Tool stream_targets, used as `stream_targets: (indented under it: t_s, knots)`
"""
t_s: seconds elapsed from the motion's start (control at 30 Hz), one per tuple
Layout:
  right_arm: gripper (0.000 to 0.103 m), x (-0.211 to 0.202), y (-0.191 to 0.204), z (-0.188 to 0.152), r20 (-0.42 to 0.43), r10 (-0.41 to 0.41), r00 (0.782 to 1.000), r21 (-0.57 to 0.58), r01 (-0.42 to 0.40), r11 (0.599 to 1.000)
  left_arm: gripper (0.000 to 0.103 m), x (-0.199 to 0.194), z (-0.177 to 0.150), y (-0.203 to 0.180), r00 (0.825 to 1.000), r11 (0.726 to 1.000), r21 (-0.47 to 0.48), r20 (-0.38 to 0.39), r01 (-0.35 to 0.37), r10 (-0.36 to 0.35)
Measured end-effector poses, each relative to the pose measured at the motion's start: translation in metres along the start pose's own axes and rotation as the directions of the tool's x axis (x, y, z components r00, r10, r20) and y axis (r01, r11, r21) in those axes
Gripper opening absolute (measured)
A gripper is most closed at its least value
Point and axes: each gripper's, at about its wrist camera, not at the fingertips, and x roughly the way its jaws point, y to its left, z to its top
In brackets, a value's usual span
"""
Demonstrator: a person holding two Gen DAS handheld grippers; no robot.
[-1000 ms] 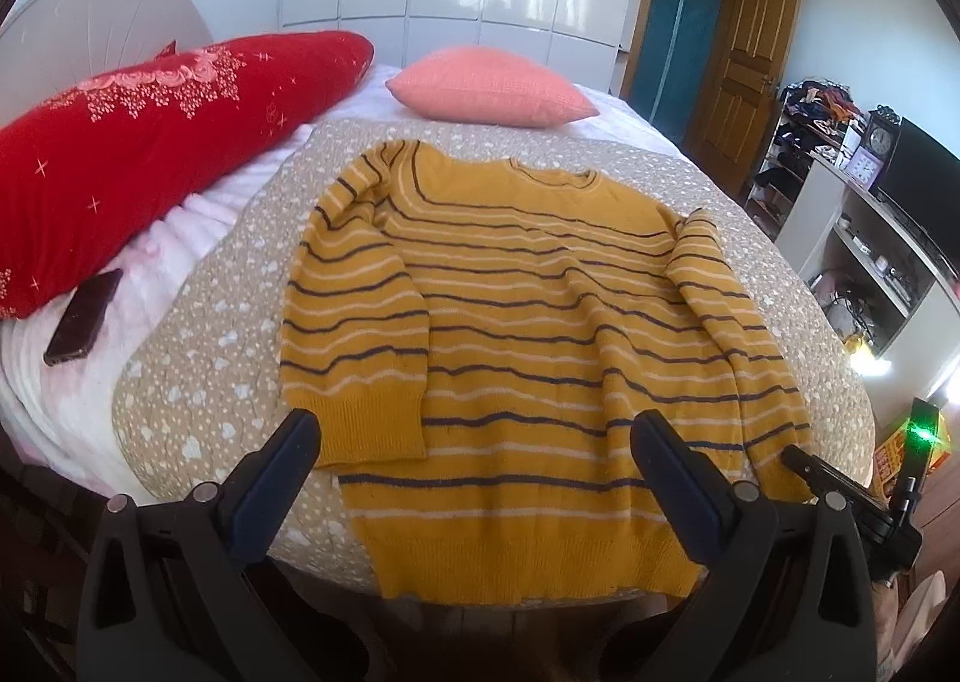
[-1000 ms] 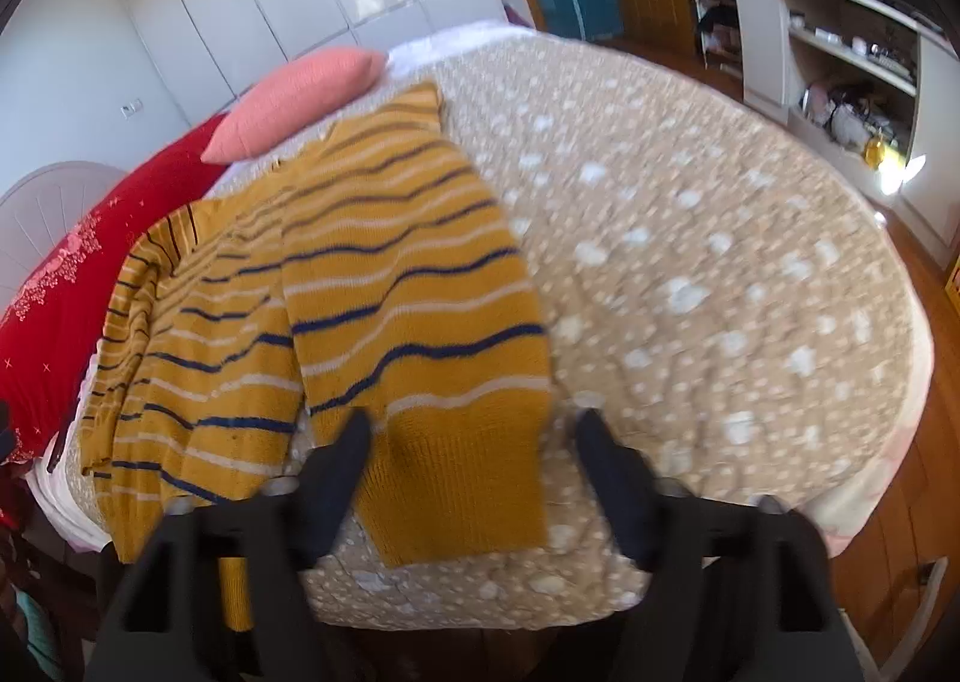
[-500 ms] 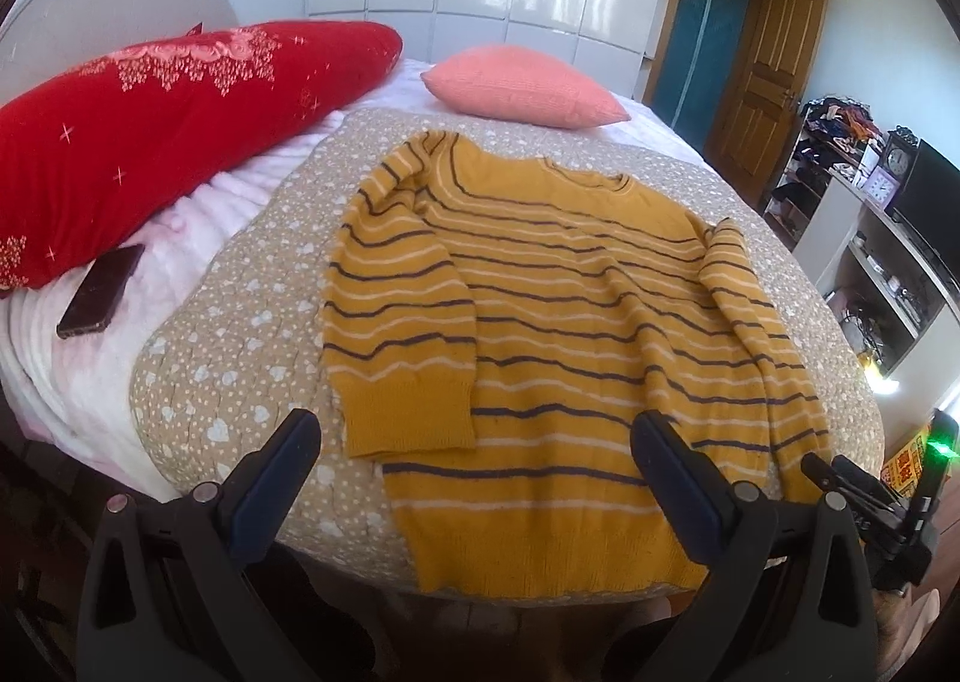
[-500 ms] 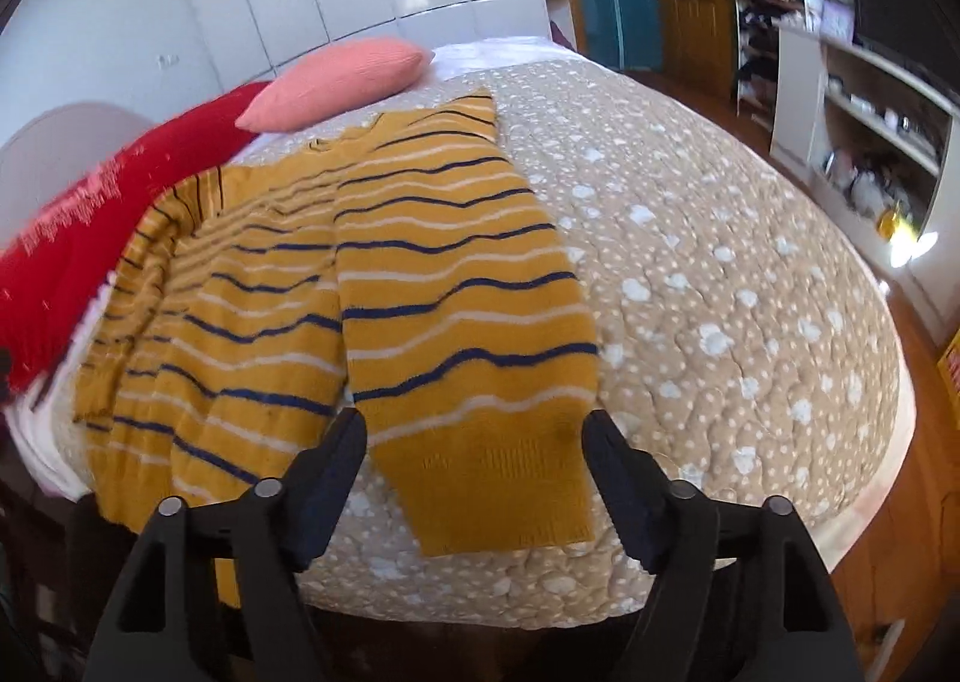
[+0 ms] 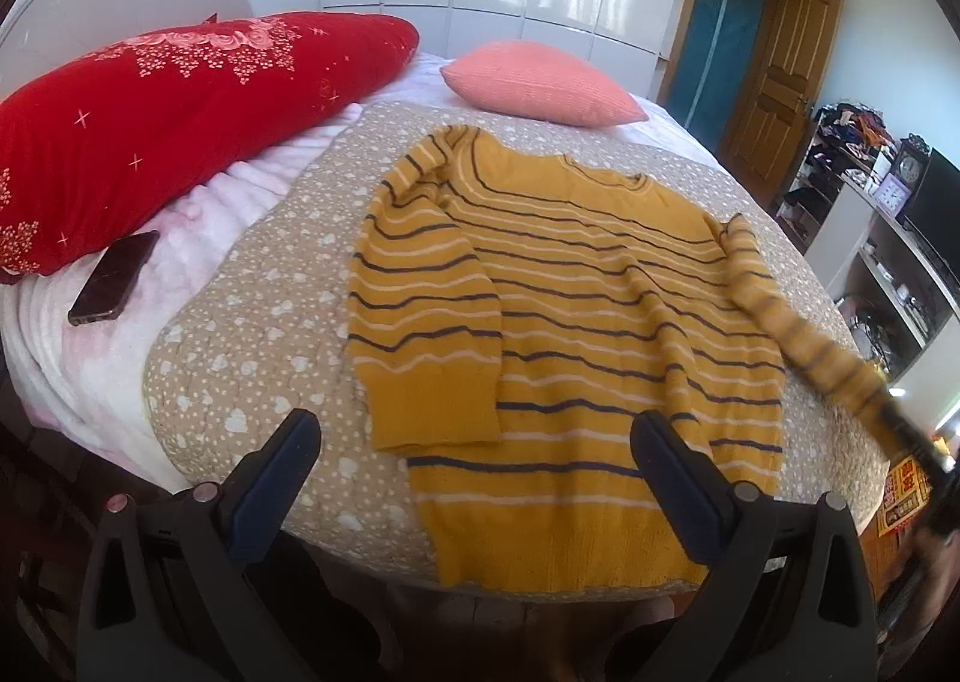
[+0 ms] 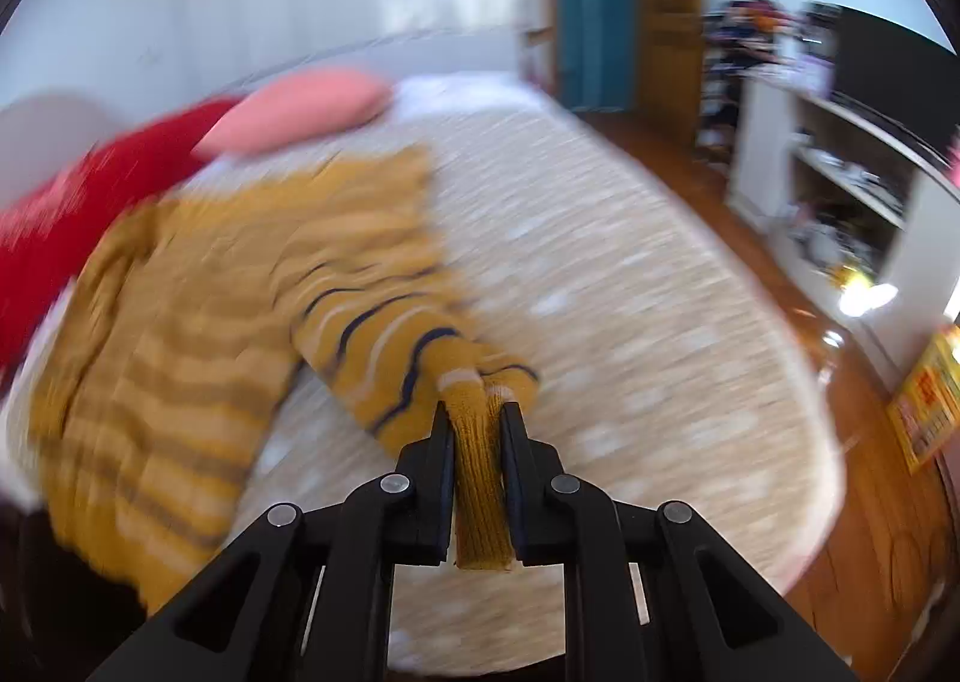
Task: Fold small clothes
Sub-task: 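Grasp the knit cuff of one sweater sleeve with the right tool, then carry the held sleeve across the sweater body and open the right tool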
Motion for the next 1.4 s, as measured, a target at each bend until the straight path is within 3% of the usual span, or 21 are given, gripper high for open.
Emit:
stream_targets:
  t_s: [0.1,0.17,0.33,0.47,0.63,0.83,0.93,1.0,1.03,1.07,1.13,1.2,1.27,1.4]
  knots:
    - [0.015,-0.014,-0.039,0.016,0.05,-0.188,0.981,0.038,0.187,0.982,0.103,0.004,0.0,0.004,1.0,1.0,-0.008,-0.009,0.0,0.0]
    - [0.015,-0.018,-0.055,0.024,0.06,-0.263,0.963,0.051,0.26,0.964,0.103,0.006,-0.001,0.005,1.0,1.0,-0.008,-0.015,0.001,-0.001]
    - [0.015,-0.018,-0.071,0.061,0.078,-0.337,0.938,0.062,0.333,0.941,0.103,0.008,-0.005,0.014,1.0,1.0,-0.025,-0.009,0.004,-0.004]
    - [0.015,-0.01,-0.008,0.11,0.162,-0.254,0.953,-0.081,0.269,0.96,0.103,0.009,-0.009,0.029,1.0,0.999,-0.05,-0.004,-0.001,0.001]
    - [0.015,0.032,0.133,0.151,0.142,-0.011,0.99,-0.319,0.056,0.946,0.103,0.013,-0.017,0.054,1.0,0.996,-0.089,-0.007,0.007,-0.007]
    - [0.015,0.123,0.312,0.159,-0.047,0.165,0.985,-0.486,-0.167,0.858,0.103,0.008,-0.026,0.096,0.999,0.992,-0.124,0.022,-0.028,0.031]
    - [0.015,0.165,0.401,0.13,-0.157,0.182,0.971,-0.574,-0.24,0.783,0.103,0.004,-0.029,0.118,0.997,0.986,-0.154,0.043,-0.062,0.07]
    - [0.018,0.182,0.445,0.106,-0.189,0.154,0.97,-0.64,-0.241,0.73,0.103,0.004,-0.031,0.136,0.995,0.98,-0.184,0.052,-0.079,0.09]
    - [0.019,0.19,0.46,0.094,-0.202,0.143,0.969,-0.668,-0.243,0.703,0.103,0.005,-0.033,0.142,0.994,0.978,-0.193,0.051,-0.081,0.093]
    - [0.034,0.197,0.476,0.086,-0.216,0.135,0.967,-0.689,-0.249,0.681,0.103,0.007,-0.035,0.15,0.995,0.977,-0.202,0.046,-0.073,0.084]
    - [0.052,0.201,0.496,0.075,-0.23,0.134,0.964,-0.72,-0.261,0.643,0.103,0.007,-0.039,0.161,0.996,0.973,-0.224,0.053,-0.054,0.068]
    - [0.056,0.191,0.505,0.074,-0.21,0.164,0.964,-0.737,-0.266,0.621,0.103,0.008,-0.042,0.173,0.994,0.965,-0.256,0.076,-0.054,0.075]
    - [0.061,0.176,0.5,0.083,-0.21,0.205,0.956,-0.723,-0.293,0.626,0.103,0.012,-0.044,0.178,0.994,0.964,-0.262,0.087,-0.046,0.071]
    - [0.071,0.14,0.466,0.117,-0.142,0.276,0.951,-0.654,-0.299,0.695,0.103,0.021,-0.045,0.182,0.998,0.955,-0.297,0.056,-0.004,0.021]
